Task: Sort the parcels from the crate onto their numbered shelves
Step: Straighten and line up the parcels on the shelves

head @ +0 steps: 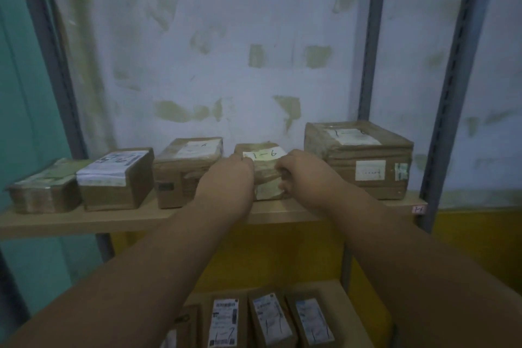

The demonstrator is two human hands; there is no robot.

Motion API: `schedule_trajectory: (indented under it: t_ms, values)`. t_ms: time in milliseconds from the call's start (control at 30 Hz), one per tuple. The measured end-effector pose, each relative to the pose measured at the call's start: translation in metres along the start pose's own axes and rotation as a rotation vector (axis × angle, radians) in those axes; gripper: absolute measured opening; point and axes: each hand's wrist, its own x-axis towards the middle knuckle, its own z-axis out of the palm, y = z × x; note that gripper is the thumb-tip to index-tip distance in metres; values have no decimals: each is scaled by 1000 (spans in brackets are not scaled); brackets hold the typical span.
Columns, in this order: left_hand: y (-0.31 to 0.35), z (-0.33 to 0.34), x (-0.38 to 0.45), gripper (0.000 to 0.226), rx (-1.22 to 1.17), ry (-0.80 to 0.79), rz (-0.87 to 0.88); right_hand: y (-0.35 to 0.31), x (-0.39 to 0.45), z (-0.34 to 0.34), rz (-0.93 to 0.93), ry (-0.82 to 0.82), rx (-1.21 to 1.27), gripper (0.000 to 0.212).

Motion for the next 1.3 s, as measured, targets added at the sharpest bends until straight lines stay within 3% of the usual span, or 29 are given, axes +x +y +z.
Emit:
schedule_trajectory:
  t_ms: [100, 200, 333, 600, 733, 933, 1300]
  values:
    - [6, -4, 2, 28, -20, 15, 39, -1, -16, -11, 21, 96, 23, 38]
    - [24, -9, 1, 30, -78, 11, 96, 16, -41, -32, 34, 227, -10, 37]
    - [60, -13, 11, 31, -187, 86, 192, 70, -68, -74, 150, 280, -111, 37]
    - [128, 11, 67, 60, -374, 69, 134, 151, -53, -90, 234, 44, -215, 46]
    - [138, 24, 73, 46, -370, 131, 65, 172, -39, -77, 204, 116, -168, 25]
    - [147, 29, 65, 43, -345, 225, 7, 187, -36, -72, 109, 148, -103, 23]
    - [160, 24, 63, 43, -280, 201, -59, 189, -41, -72, 79, 144, -111, 24]
